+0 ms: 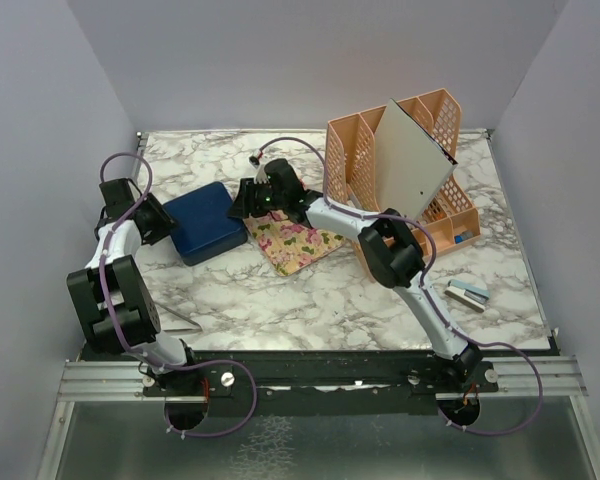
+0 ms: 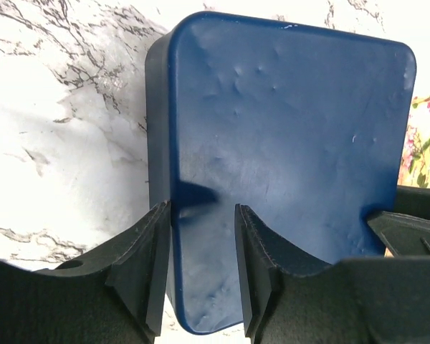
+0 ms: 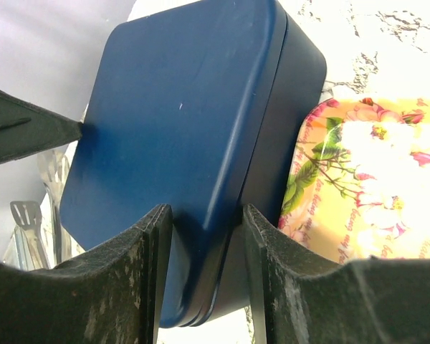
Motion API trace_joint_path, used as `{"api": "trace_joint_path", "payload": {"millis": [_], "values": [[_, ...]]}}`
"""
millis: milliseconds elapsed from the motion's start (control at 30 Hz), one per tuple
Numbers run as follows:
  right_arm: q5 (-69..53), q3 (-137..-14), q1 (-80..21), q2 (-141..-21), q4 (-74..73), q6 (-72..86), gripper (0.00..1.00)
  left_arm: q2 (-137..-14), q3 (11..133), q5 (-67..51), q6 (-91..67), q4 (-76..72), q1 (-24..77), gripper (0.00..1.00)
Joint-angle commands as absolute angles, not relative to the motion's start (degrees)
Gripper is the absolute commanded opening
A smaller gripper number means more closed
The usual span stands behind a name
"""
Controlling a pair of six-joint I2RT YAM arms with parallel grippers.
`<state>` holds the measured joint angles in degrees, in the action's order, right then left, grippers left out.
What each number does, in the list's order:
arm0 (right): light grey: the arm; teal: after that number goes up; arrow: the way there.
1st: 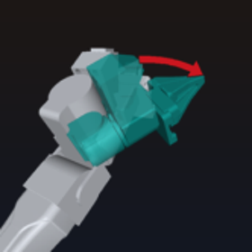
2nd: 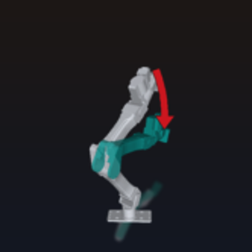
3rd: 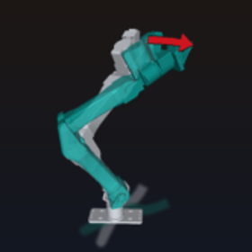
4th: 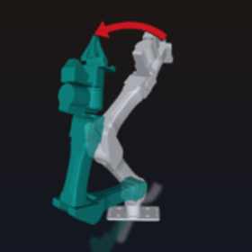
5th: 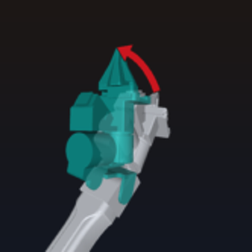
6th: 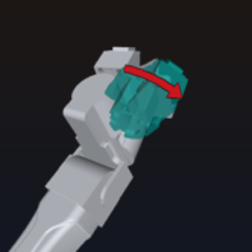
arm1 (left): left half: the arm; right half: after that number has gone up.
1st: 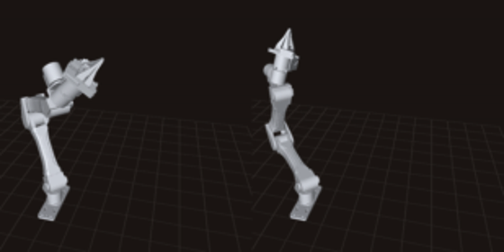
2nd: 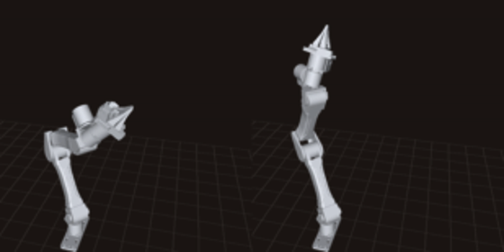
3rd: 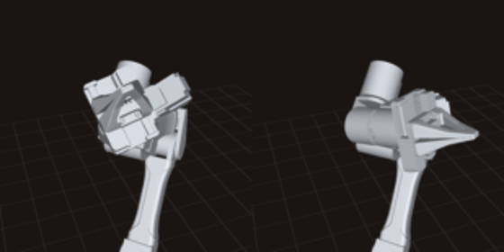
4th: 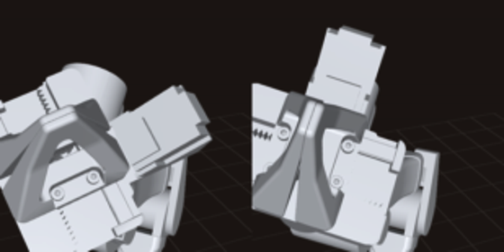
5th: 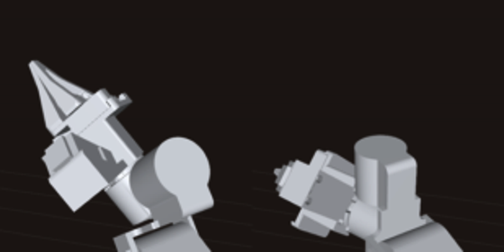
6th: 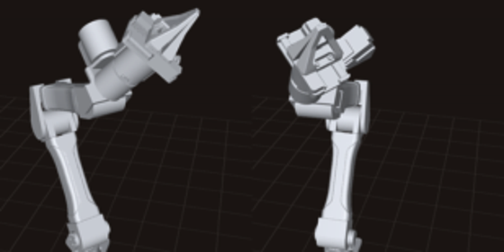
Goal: Pack the chocolate
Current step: Adjust the packing box at the center of the board.
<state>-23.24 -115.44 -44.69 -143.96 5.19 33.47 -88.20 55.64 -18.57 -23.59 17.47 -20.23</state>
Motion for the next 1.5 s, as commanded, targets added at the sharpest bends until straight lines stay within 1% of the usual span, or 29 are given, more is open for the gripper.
{"api": "trace_joint_path", "payload": {"millis": [0,133,233,367,467,567,600,667,800,900,967,1067,1167,1233,1300,1400,1467], "values": [[-34.61,-112.59,-49.05,-142.29,9.97,38.44,0.48,-87.25,55.43,-29.43,-23.96,22.86,-16.51,0.43],[-38.99,-110.56,-48.0,-140.35,18.34,46.18,0.49,-86.81,55.55,-27.08,-22.54,23.73,-16.46,0.42],[-41.65,-110.26,-47.97,-140.02,22.73,50.15,0.46,-86.58,56.62,-25.85,-21.67,24.74,-16.5,0.41],[-44.75,-110.47,-47.9,-141.45,28.95,56.89,0.41,-86.57,56.79,-25.74,-21.52,25.0,-16.48,0.41],[-46.45,-110.51,-47.9,-142.87,33.58,61.84,0.4,-86.4,56.48,-25.68,-21.28,24.98,-16.52,0.41],[-46.87,-110.95,-47.96,-143.79,34.91,64.4,0.4,-86.23,56.19,-25.84,-21.26,24.96,-16.51,0.42],[-47.11,-111.66,-47.93,-144.24,34.02,64.12,0.4,-86.22,56.13,-26.1,-21.35,24.96,-16.52,0.42],[-46.57,-114.23,-47.91,-145.02,27.1,61.05,0.4,-86.24,56.24,-26.34,-21.51,24.88,-16.52,0.42],[-44.91,-112.75,-47.9,-145.17,25.76,60.56,0.4,-85.71,56.78,-27.5,-22.54,24.49,-16.48,0.43],[-42.75,-113.33,-47.95,-145.93,19.48,58.78,0.4,-84.82,57.32,-28.9,-23.7,24.17,-16.52,0.45],[-43.62,-113.22,-47.9,-146.8,20.02,59.8,0.4,-84.2,57.56,-30.74,-24.62,23.77,-16.52,0.47],[-45.96,-114.44,-48.11,-148.09,20.89,61.31,0.4,-83.56,57.65,-31.59,-25.46,23.38,-16.43,0.48],[-46.49,-118.19,-48.36,-148.84,13.21,58.14,0.4,-83.32,57.74,-31.85,-25.58,23.38,-16.41,0.49],[-47.57,-118.14,-48.37,-148.99,13.78,59.26,0.41,-83.47,57.62,-32.05,-25.58,23.3,-16.38,0.5],[-49.88,-118.51,-48.35,-149.69,17.34,61.55,0.4,-83.66,57.28,-32.1,-25.58,22.98,-16.28,0.51],[-54.28,-119.29,-48.61,-150.9,23.38,64.37,0.36,-83.92,56.59,-32.4,-25.79,22.32,-16.16,0.52],[-56.77,-120.08,-48.81,-151.24,25.43,64.64,0.35,-84.02,56.35,-32.55,-25.99,21.92,-15.96,0.52]]}}
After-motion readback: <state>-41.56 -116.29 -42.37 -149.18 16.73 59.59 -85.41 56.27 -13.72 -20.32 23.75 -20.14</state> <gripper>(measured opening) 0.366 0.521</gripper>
